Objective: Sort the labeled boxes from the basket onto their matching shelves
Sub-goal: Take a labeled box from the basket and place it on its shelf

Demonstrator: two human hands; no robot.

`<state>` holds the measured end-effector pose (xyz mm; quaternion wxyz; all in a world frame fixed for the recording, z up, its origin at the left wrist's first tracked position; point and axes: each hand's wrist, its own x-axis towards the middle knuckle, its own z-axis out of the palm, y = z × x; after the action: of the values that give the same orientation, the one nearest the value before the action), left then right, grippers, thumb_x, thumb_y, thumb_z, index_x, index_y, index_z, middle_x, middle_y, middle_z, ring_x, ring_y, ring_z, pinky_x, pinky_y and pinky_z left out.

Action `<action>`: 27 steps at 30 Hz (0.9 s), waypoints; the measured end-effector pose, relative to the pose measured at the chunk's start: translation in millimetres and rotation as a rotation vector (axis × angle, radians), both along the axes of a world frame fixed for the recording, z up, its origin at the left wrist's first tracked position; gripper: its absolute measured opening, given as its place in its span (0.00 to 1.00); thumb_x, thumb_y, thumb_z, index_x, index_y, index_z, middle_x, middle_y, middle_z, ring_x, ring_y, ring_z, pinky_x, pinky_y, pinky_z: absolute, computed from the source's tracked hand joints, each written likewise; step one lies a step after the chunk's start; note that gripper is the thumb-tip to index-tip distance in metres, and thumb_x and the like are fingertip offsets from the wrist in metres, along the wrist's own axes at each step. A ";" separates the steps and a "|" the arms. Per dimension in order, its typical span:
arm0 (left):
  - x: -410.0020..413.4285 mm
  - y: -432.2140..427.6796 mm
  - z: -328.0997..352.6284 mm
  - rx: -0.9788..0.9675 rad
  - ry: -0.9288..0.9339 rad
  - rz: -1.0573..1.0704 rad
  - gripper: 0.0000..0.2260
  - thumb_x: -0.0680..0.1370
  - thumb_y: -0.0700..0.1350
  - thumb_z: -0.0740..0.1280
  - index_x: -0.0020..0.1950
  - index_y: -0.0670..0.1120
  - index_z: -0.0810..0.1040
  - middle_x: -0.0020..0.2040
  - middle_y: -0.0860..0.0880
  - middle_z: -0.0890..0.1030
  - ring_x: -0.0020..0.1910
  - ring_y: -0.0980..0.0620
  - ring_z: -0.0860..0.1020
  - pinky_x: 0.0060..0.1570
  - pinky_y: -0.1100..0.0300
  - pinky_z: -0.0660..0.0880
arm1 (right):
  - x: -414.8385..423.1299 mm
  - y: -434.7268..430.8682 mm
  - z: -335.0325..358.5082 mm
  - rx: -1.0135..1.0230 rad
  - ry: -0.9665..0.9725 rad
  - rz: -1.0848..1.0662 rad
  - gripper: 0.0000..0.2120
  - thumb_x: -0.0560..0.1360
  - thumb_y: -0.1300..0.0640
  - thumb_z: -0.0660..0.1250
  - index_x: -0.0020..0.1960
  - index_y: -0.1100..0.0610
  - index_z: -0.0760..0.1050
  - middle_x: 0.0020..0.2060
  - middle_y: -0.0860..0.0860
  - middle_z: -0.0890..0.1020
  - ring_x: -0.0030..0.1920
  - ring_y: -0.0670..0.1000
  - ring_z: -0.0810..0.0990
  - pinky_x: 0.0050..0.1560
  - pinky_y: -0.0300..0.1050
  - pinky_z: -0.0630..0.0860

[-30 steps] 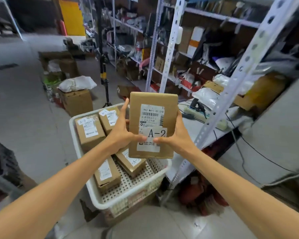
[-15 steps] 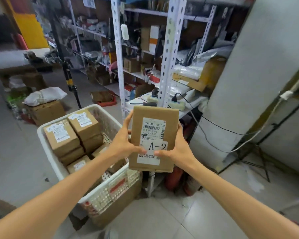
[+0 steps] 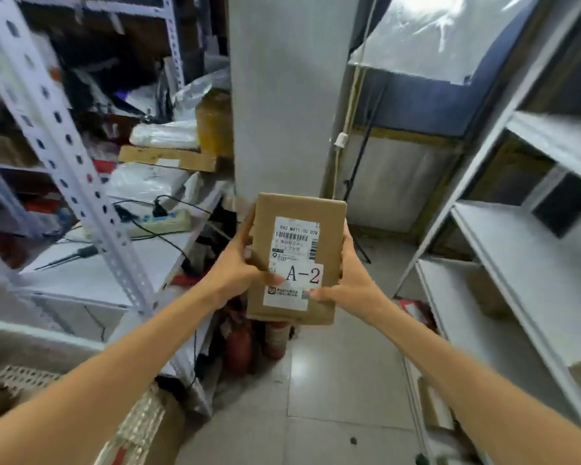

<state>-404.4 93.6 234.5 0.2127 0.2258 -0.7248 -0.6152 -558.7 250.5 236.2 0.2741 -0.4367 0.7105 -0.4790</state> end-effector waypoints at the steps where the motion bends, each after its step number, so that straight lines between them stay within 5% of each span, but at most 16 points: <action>1: -19.0 -1.0 1.8 0.004 0.002 -0.052 0.53 0.63 0.31 0.78 0.77 0.61 0.53 0.61 0.51 0.78 0.57 0.52 0.79 0.49 0.56 0.81 | -11.5 7.6 3.4 0.000 -0.013 -0.043 0.64 0.63 0.73 0.76 0.76 0.49 0.30 0.70 0.49 0.68 0.69 0.48 0.70 0.66 0.54 0.72; 6: -110.0 5.7 10.2 0.040 0.033 -0.313 0.46 0.69 0.36 0.75 0.75 0.65 0.54 0.54 0.62 0.77 0.51 0.60 0.81 0.38 0.64 0.80 | -53.7 45.4 12.7 -0.039 -0.050 -0.318 0.62 0.63 0.72 0.77 0.78 0.49 0.35 0.68 0.51 0.70 0.67 0.49 0.72 0.62 0.52 0.75; 10: -170.1 29.3 15.7 0.085 0.032 -0.515 0.48 0.70 0.33 0.72 0.76 0.64 0.49 0.58 0.49 0.79 0.52 0.50 0.82 0.39 0.58 0.81 | -75.4 80.2 8.0 -0.056 -0.003 -0.542 0.51 0.65 0.63 0.78 0.75 0.41 0.51 0.58 0.39 0.77 0.56 0.36 0.78 0.47 0.34 0.80; 13: -209.4 52.3 18.6 0.118 0.054 -0.701 0.48 0.70 0.31 0.72 0.77 0.63 0.49 0.59 0.44 0.78 0.52 0.50 0.83 0.37 0.59 0.81 | -83.2 109.4 6.6 -0.088 0.022 -0.695 0.45 0.64 0.63 0.78 0.64 0.27 0.58 0.56 0.37 0.79 0.59 0.41 0.78 0.55 0.51 0.80; 18: -265.4 98.1 18.9 0.123 0.005 -0.890 0.47 0.70 0.33 0.72 0.76 0.66 0.51 0.62 0.43 0.76 0.54 0.47 0.81 0.39 0.55 0.81 | -94.7 155.6 14.5 -0.063 0.010 -0.902 0.55 0.62 0.62 0.78 0.75 0.40 0.47 0.60 0.38 0.76 0.63 0.42 0.75 0.63 0.57 0.75; 22: -313.1 130.7 14.5 0.139 -0.028 -0.979 0.45 0.70 0.34 0.72 0.74 0.68 0.55 0.61 0.45 0.76 0.55 0.46 0.81 0.38 0.56 0.81 | -120.0 184.6 9.7 -0.059 0.028 -1.022 0.55 0.63 0.67 0.77 0.77 0.48 0.45 0.64 0.47 0.74 0.65 0.48 0.73 0.64 0.57 0.73; 27: -363.4 160.7 3.4 0.089 -0.071 -1.022 0.44 0.70 0.36 0.74 0.74 0.68 0.55 0.61 0.46 0.75 0.57 0.43 0.79 0.45 0.47 0.81 | -160.1 214.0 -3.9 -0.064 -0.044 -1.100 0.57 0.65 0.66 0.77 0.78 0.46 0.41 0.64 0.47 0.74 0.63 0.47 0.75 0.62 0.51 0.75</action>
<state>-767.8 254.2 238.0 -0.1495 -0.1276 -0.7224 -0.6629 -718.8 464.4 232.3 -0.0153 0.0009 0.8130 -0.5820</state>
